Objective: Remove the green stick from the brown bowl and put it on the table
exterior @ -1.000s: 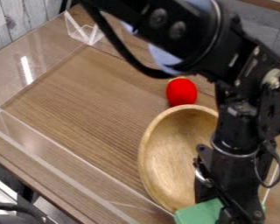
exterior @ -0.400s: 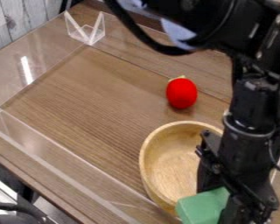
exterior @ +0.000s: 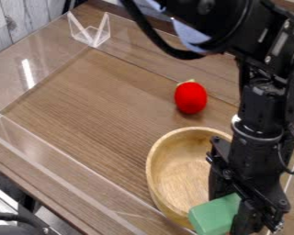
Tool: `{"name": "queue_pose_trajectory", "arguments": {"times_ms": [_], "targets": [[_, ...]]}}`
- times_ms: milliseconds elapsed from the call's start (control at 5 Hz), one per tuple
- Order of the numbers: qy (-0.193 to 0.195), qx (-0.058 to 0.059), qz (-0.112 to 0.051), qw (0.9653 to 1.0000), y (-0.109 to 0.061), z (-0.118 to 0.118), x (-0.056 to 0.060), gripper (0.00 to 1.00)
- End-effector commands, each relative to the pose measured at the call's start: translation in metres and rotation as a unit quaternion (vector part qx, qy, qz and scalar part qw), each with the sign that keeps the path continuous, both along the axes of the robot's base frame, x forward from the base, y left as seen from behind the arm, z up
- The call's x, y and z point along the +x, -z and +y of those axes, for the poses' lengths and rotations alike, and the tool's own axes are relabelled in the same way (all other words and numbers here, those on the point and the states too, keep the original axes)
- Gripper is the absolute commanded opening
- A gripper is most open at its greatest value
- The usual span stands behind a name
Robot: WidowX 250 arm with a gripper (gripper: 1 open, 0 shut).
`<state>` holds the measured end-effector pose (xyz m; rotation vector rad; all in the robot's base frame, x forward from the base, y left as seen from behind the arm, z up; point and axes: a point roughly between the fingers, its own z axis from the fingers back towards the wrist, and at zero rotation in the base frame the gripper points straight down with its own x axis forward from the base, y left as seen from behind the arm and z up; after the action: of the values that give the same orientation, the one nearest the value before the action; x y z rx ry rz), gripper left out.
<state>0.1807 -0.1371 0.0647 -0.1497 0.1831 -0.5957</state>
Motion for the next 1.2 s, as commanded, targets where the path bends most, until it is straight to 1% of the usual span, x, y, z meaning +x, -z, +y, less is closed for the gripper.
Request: {"name": "queue_pose_trajectory", "arguments": {"times_ms": [0, 200, 400, 600, 800, 1000], "targets": [[-0.029, 0.002, -0.009, 0.9995, -0.015, 0.006, 0.016, 0.0], [-0.062, 0.01, -0.012, 0.998, -0.027, 0.027, 0.033, 0.0], [-0.09, 0.014, -0.011, 0.9958, -0.038, 0.044, 0.038, 0.0], [-0.128, 0.021, -0.011, 0.9914, -0.05, 0.061, 0.043, 0.0], [-0.176, 0.026, -0.009, 0.9839, -0.042, 0.088, 0.048, 0.0], [-0.211, 0.036, -0.001, 0.9768, -0.031, 0.127, 0.048, 0.0]]}}
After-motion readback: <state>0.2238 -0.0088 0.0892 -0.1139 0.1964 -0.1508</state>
